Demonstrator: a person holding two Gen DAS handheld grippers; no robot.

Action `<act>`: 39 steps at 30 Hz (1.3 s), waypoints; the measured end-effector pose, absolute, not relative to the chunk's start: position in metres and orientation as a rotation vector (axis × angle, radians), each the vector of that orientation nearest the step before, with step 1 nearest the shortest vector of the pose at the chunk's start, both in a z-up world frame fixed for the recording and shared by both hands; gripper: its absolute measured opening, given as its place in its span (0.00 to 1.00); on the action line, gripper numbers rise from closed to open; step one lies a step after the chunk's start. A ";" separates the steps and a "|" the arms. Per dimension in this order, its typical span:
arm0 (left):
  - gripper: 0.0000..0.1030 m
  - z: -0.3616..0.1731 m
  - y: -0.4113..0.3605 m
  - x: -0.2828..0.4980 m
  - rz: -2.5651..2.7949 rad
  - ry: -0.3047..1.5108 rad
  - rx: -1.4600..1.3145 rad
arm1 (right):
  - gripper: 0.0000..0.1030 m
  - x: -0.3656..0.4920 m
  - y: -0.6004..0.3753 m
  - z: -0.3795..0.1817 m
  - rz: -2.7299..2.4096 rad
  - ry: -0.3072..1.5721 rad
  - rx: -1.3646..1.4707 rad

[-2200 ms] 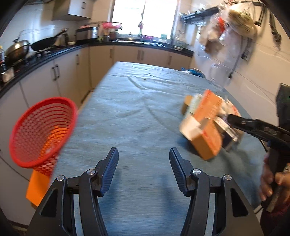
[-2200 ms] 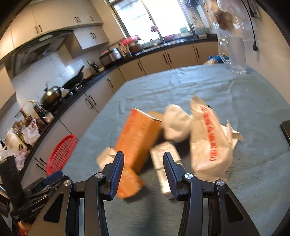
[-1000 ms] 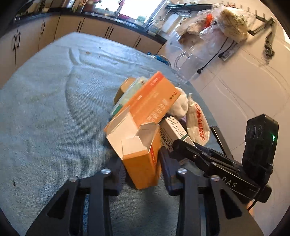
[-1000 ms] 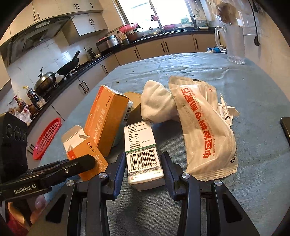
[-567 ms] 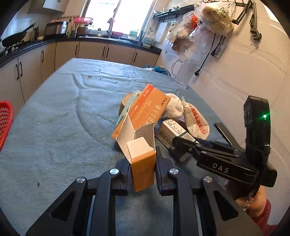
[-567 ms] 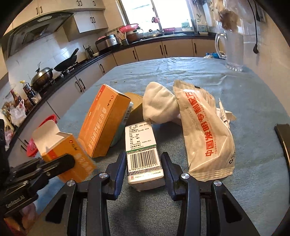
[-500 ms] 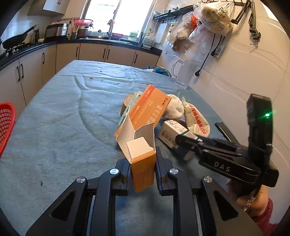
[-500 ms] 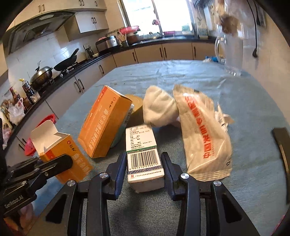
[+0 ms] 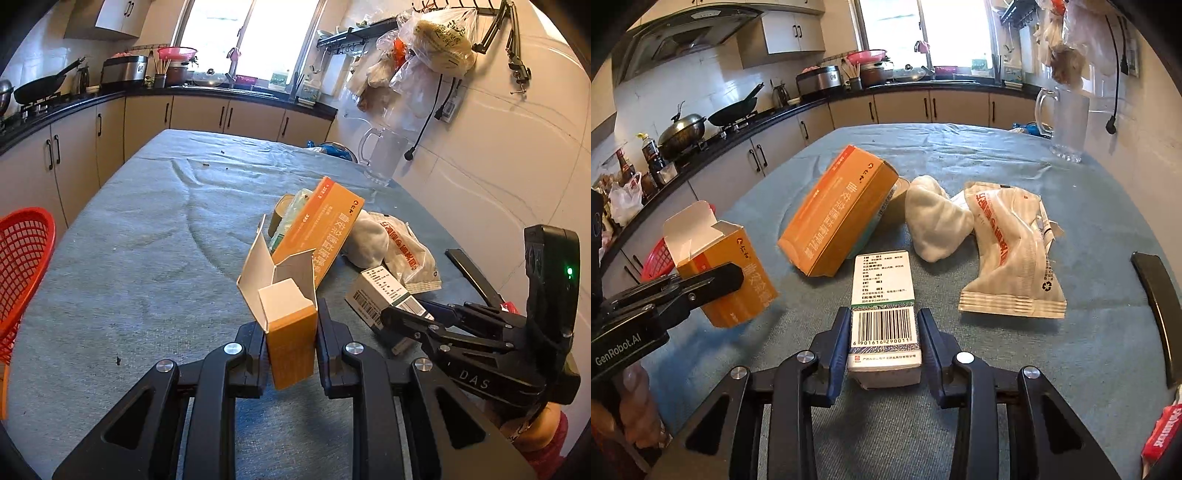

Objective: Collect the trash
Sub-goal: 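Carry the orange box with the left tool while the right tool carries the barcode box toward the basket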

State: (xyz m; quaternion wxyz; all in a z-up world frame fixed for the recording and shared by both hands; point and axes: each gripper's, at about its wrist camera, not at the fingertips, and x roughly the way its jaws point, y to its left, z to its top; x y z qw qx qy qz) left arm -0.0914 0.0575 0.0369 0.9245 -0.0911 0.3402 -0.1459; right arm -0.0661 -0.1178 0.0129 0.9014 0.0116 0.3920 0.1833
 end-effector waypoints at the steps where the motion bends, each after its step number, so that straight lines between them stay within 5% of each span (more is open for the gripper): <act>1: 0.19 0.037 0.057 -0.093 -0.297 0.695 -0.183 | 0.38 -0.067 -0.118 0.012 0.381 0.813 0.025; 39: 0.19 0.051 0.088 -0.115 -0.181 0.616 -0.150 | 0.37 -0.088 -0.093 0.037 0.522 0.758 0.110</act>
